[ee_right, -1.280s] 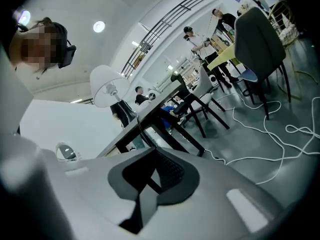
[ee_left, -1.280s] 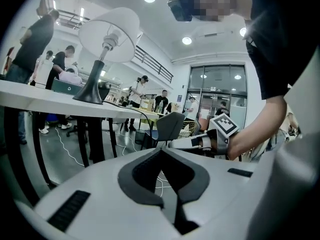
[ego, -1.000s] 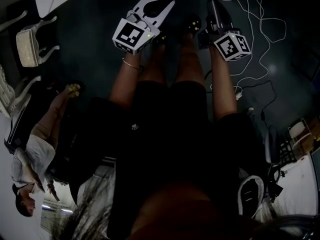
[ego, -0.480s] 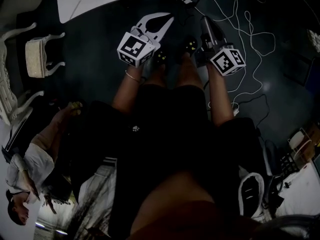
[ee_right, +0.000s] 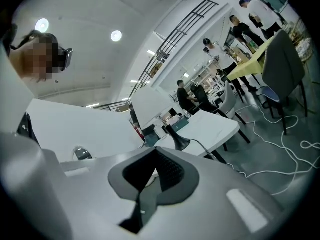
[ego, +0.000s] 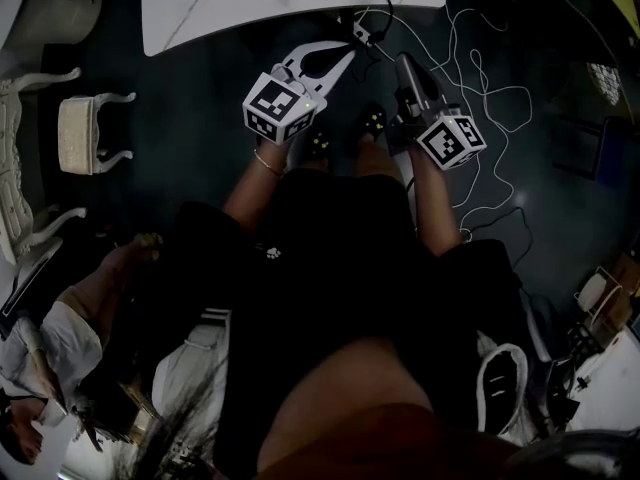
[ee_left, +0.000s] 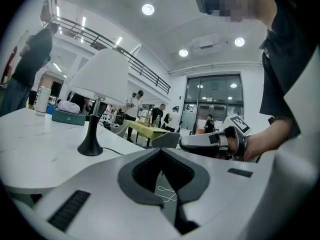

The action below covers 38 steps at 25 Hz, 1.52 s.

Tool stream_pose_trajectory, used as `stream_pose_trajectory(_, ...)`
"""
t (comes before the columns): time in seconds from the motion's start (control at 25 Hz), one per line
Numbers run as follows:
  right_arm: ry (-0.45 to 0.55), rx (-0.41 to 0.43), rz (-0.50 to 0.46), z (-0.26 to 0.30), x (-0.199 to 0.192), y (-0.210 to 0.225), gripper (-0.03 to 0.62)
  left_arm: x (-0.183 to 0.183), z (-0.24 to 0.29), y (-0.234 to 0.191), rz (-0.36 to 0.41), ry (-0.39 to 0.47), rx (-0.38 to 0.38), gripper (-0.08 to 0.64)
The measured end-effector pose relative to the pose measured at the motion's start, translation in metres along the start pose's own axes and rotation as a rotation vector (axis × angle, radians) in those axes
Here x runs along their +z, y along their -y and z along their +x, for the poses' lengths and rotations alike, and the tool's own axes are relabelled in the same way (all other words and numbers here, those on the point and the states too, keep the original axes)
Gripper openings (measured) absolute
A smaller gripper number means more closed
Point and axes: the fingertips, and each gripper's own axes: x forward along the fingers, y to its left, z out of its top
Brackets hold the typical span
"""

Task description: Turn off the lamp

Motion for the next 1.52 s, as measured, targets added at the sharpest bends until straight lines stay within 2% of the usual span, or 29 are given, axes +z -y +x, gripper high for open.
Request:
stream_pose_trajectory(0.24, -0.031, 0.055, -0.045, -0.003, 0.007, -0.026, 0.000, 0.024, -0.013, 0.010, 0.016, 0.043, 0.028, 0.006)
stream_pose_trajectory(0.44, -0.061, 0.133, -0.049, -0.011, 0.014, -0.046, 0.000, 0.036, -0.024, 0.025, 0.022, 0.071, 0.077, 0.006)
stream_pose_trajectory(0.68, -0.071, 0.212, -0.059, -0.040, 0.033, -0.054, 0.000, 0.043, -0.014, 0.059, 0.028, 0.087, 0.123, 0.006)
stream_pose_trajectory(1.12, -0.088, 0.308, -0.063, -0.116, 0.055, -0.050, 0.000, 0.035, 0.006, 0.144, 0.047, 0.076, 0.165, 0.006)
stream_pose_trajectory(1.52, -0.124, 0.406, -0.078, -0.153, 0.056, -0.047, 0.000, 0.023, 0.007, 0.177, 0.043, 0.083, 0.262, 0.006)
